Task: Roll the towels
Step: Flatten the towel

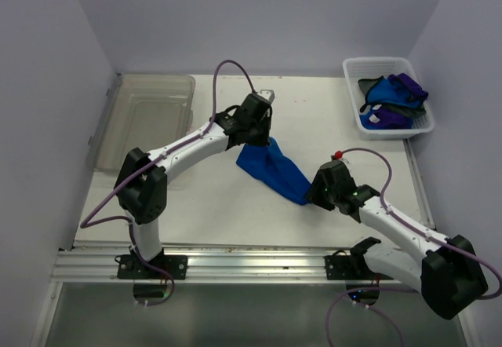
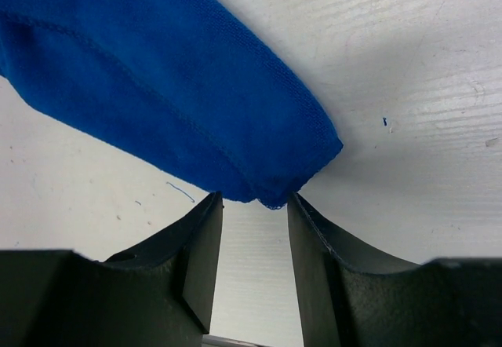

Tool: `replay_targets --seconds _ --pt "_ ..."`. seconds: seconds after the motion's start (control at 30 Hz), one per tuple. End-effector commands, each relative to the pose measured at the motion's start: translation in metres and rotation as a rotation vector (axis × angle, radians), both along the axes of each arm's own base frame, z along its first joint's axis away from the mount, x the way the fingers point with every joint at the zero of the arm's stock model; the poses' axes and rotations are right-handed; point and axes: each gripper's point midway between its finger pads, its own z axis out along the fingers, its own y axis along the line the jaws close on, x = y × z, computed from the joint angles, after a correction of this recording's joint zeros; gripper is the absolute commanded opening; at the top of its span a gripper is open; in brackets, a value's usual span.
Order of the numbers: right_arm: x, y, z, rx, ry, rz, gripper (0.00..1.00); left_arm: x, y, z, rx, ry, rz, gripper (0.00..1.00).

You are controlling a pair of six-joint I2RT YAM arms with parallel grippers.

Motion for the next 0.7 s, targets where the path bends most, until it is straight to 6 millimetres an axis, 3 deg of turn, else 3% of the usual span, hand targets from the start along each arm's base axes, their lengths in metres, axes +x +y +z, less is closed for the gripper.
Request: replay_targets --seconds 0.0,0.47,0.57,0.67 --pt "0.009 -0.003 0.001 -0.009 -0.026 -0.041 0.43 0.005 -0.005 0.014 -0.051 -0.027 0.004 0.0" --pt "0.009 -0.002 -0.015 -0.019 0.007 -0.055 0.44 0.002 -0.007 0.008 -0.061 -0.014 -0.013 0.0" --pt "0.009 -0.001 -0.015 -0.013 0.003 -0.055 0.42 0.002 -0.007 0.01 -0.064 -0.017 -0.013 0.0" --pt "0.01 -0.004 -0.013 -0.016 -0.008 -0.063 0.34 0.002 -0.008 0.009 -0.063 -0.014 -0.014 0.0"
